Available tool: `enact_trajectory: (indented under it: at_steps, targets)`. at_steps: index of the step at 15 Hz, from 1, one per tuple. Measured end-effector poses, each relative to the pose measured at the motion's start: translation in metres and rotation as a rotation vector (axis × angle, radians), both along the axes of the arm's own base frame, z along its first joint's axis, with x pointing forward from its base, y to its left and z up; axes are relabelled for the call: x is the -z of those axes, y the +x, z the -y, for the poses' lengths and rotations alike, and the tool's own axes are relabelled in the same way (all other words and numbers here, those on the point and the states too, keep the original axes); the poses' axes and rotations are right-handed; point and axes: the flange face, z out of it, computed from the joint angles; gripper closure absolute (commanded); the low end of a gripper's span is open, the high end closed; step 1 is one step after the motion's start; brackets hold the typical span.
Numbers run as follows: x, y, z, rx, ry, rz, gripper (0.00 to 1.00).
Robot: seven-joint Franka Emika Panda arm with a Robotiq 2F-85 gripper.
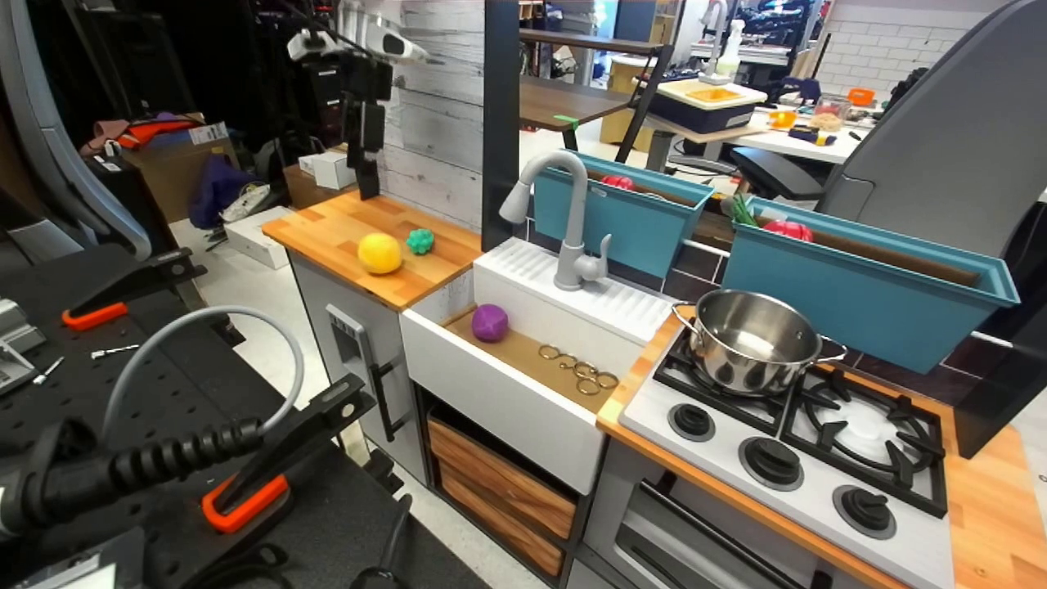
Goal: Move the yellow ball to the right
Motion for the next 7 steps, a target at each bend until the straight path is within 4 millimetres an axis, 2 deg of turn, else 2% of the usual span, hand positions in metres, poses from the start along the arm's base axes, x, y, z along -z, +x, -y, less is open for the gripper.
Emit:
enact_trajectory:
  at_steps: [4, 7]
  targets:
    - [-0.070, 0.005, -0.035, -0.052, 0.063, 0.125, 0.00]
    - [-0.099, -0.005, -0.047, -0.089, 0.072, 0.129, 0.00]
